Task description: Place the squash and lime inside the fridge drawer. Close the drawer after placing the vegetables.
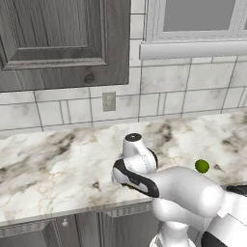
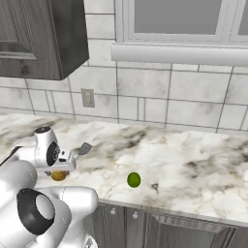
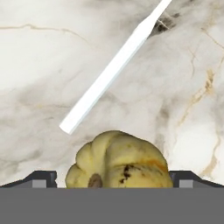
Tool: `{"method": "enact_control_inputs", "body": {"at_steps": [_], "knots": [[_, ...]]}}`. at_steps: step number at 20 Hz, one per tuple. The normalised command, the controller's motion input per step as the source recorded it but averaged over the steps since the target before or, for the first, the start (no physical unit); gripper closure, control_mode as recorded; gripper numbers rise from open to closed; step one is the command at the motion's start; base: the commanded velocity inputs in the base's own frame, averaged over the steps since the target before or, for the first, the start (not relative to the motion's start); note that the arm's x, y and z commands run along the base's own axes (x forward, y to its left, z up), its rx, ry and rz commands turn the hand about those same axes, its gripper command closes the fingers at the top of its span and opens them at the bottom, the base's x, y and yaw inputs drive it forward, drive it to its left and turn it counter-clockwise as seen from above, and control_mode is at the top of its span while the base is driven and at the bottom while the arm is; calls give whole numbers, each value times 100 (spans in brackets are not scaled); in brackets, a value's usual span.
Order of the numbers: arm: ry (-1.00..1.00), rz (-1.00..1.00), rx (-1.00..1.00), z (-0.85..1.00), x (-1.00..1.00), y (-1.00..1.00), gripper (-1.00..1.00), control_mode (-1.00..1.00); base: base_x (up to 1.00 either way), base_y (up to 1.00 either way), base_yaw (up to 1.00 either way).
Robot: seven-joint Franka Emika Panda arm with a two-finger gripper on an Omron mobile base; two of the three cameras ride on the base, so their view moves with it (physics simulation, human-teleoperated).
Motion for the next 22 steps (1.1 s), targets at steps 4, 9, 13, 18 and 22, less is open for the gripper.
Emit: {"method": "enact_control_inputs", "body": {"at_steps": [4,9,13,18,22], "knots": [[-2,0,-1,-60,-47,0,100,-100,0,0,0],[-15,0,0,-18,-68,-9,100,-100,0,0,0],[-38,-3,-2,25,-93,-42,100,-100,0,0,0],[-37,-4,-5,100,-35,-81,100,-100,0,0,0],[-29,0,0,100,0,-97,100,-100,0,0,0]]}}
